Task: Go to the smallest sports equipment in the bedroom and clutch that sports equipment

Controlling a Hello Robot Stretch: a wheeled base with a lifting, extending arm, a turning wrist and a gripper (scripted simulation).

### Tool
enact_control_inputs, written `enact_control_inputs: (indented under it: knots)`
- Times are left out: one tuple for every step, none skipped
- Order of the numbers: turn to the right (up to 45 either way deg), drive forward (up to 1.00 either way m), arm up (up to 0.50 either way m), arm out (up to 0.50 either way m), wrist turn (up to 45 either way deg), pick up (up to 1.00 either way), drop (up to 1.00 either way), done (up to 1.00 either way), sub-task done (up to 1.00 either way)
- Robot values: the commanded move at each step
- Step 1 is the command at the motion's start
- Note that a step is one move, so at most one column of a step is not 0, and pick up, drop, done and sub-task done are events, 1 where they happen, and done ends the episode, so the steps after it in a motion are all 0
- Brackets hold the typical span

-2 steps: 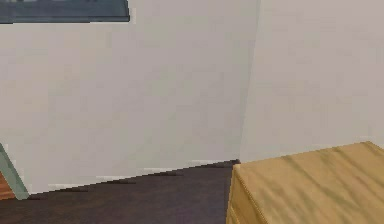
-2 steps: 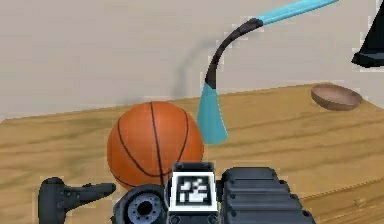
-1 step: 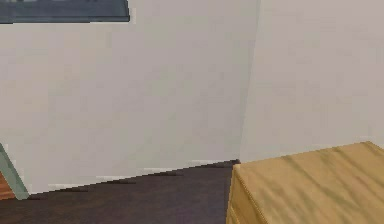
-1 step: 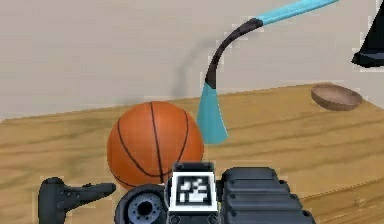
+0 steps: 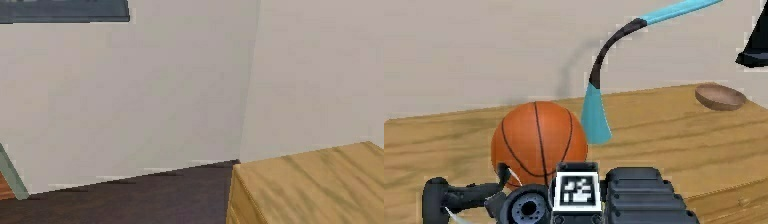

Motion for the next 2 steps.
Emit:
enact_control_inputs:
  knots:
    - [0.0, 0.0, 0.0, 0.0, 30.0, 0.0, 0.0, 0.0, 0.0]
    - [0.0, 0.0, 0.0, 0.0, 0.0, 1.0, 0.0, 0.0, 0.0]
